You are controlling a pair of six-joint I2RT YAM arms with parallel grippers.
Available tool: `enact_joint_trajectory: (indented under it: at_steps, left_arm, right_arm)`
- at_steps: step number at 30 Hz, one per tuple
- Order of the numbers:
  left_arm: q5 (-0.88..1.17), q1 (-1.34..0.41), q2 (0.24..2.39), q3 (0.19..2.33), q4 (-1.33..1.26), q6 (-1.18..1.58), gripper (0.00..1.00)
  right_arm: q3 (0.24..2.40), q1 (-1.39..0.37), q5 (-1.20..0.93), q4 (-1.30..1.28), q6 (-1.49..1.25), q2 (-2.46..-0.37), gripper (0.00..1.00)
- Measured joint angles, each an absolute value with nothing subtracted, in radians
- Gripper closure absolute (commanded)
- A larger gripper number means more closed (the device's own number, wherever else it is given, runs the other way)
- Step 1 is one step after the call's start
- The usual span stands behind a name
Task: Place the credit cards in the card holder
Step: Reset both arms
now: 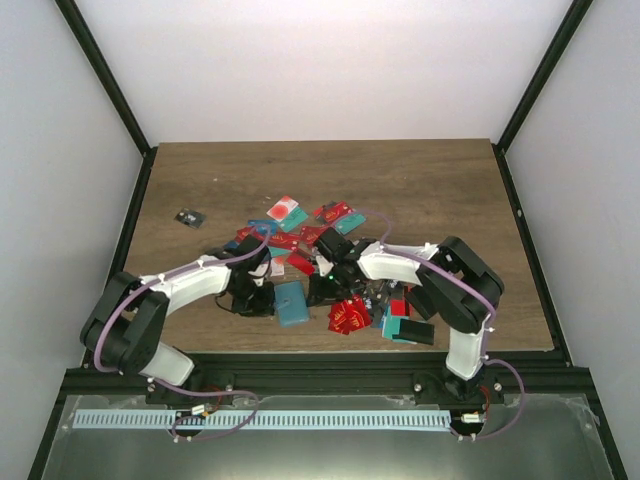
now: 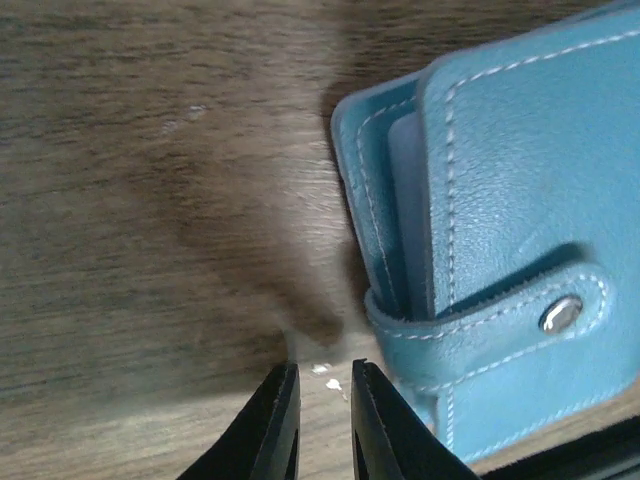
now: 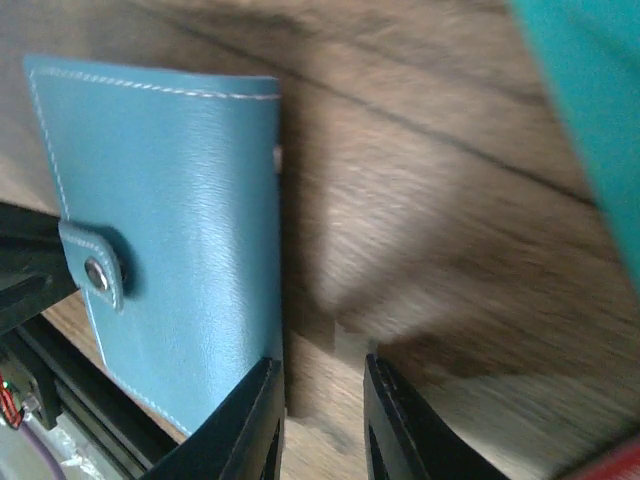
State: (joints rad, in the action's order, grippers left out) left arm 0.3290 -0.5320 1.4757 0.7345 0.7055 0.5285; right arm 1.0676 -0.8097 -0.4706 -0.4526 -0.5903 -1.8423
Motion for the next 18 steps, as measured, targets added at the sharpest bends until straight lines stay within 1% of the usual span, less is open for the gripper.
enact_joint_trajectory:
  at_steps: [6, 12, 13, 14, 16, 17, 18]
  left_arm:
    - [0.247, -0.531, 1.489, 0.746, 0.746, 0.546, 0.78]
    - [0.155, -0.526, 1.415, 0.76, 0.833, 0.569, 0.73]
    - [0.141, -0.523, 1.391, 0.771, 0.852, 0.574, 0.72]
    - [0.132, -0.52, 1.372, 0.78, 0.865, 0.575, 0.7]
    - [0.112, -0.515, 1.333, 0.811, 0.892, 0.576, 0.61]
    - [0.104, -0.512, 1.312, 0.834, 0.904, 0.577, 0.56]
    - [0.094, -0.509, 1.295, 0.859, 0.912, 0.574, 0.5]
  right_arm:
    - [1.117, -0.862, -0.53, -0.432, -0.576, -1.894, 0.75]
    - [1.137, -0.887, -0.525, -0.435, -0.564, -1.9, 0.75]
    - [1.137, -0.887, -0.516, -0.441, -0.562, -1.896, 0.73]
    - [1.137, -0.886, -0.506, -0.447, -0.561, -1.889, 0.69]
    - [1.137, -0.88, -0.486, -0.462, -0.557, -1.863, 0.6]
    - [1.137, -0.876, -0.476, -0.47, -0.555, -1.844, 0.54]
    - [1.139, -0.871, -0.466, -0.478, -0.55, -1.821, 0.46]
